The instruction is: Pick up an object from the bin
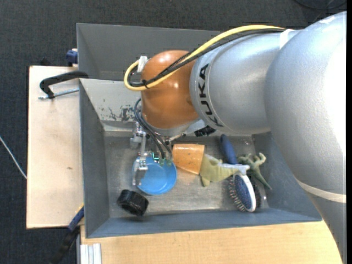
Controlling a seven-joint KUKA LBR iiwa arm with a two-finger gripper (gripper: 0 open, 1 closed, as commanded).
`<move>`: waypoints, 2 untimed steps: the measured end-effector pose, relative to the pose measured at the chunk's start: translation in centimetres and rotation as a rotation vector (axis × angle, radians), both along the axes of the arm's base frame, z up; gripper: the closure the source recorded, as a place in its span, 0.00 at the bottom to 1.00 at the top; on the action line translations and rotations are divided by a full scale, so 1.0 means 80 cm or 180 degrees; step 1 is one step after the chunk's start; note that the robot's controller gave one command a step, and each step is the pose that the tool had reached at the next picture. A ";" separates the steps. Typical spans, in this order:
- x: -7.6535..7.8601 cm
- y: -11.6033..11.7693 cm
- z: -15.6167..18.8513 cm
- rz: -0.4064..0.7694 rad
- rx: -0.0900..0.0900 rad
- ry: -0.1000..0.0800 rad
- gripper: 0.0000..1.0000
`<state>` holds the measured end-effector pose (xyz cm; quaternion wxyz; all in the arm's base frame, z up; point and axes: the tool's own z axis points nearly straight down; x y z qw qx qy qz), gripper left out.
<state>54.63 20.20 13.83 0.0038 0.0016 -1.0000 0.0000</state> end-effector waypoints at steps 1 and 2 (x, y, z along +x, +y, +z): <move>0.021 -0.093 -0.083 0.0404 0.0013 -0.0036 0.00; 0.022 -0.091 -0.081 0.0403 0.0011 -0.0037 0.00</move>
Offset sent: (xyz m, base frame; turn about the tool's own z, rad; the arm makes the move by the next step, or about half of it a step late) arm 0.0148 -0.0744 -0.0683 -0.1298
